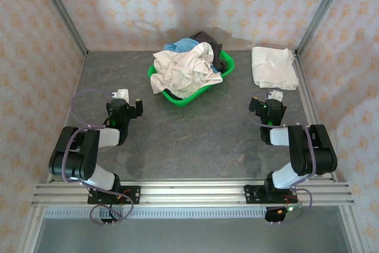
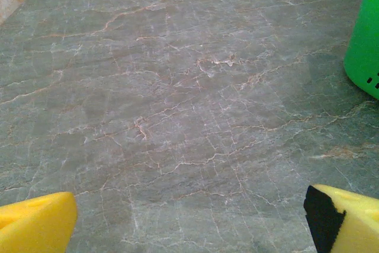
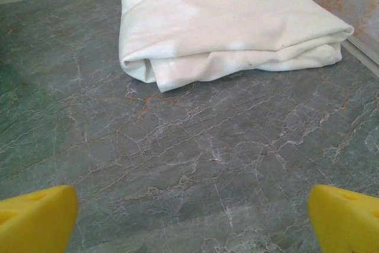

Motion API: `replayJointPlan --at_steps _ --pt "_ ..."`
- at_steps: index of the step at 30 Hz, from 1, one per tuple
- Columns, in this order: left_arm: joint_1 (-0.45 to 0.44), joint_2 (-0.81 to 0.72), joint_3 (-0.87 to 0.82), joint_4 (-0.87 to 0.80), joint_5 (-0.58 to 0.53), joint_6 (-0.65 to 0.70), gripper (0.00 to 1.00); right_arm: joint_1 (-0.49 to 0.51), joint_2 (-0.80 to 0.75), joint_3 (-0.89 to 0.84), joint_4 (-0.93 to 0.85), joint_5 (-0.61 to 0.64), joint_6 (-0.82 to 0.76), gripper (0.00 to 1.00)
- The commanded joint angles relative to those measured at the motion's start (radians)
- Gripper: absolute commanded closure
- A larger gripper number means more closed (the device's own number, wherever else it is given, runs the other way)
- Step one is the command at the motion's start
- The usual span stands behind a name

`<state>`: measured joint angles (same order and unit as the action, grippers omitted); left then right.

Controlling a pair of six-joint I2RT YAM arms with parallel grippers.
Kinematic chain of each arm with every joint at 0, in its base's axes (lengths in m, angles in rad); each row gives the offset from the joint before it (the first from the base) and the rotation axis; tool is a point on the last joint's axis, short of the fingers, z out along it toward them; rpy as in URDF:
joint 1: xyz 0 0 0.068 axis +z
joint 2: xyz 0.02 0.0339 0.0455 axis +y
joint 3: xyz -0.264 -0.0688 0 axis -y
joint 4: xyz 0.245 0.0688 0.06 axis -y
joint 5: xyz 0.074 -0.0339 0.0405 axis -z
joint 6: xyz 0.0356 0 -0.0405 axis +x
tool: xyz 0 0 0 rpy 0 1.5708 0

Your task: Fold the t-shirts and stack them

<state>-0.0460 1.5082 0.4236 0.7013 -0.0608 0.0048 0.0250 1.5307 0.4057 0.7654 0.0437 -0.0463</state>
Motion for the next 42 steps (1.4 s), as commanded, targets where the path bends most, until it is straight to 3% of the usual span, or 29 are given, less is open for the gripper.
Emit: replayJointPlan --at_steps 1,39,40,42 --pt "0.003 -0.011 0.008 0.032 -0.025 0.009 0.0 -0.002 -0.005 0.008 0.028 -0.007 0.0 0.01" --pt "0.003 -0.011 0.007 0.034 -0.025 0.01 0.0 -0.001 -0.008 0.008 0.032 -0.004 0.0 0.01" --pt "-0.002 -0.024 0.017 0.014 -0.052 0.006 0.0 0.001 -0.017 0.02 0.011 0.001 0.0 0.01" --pt "-0.049 -0.126 0.109 -0.242 -0.217 -0.019 0.0 0.016 -0.086 0.097 -0.19 0.04 -0.003 0.01"
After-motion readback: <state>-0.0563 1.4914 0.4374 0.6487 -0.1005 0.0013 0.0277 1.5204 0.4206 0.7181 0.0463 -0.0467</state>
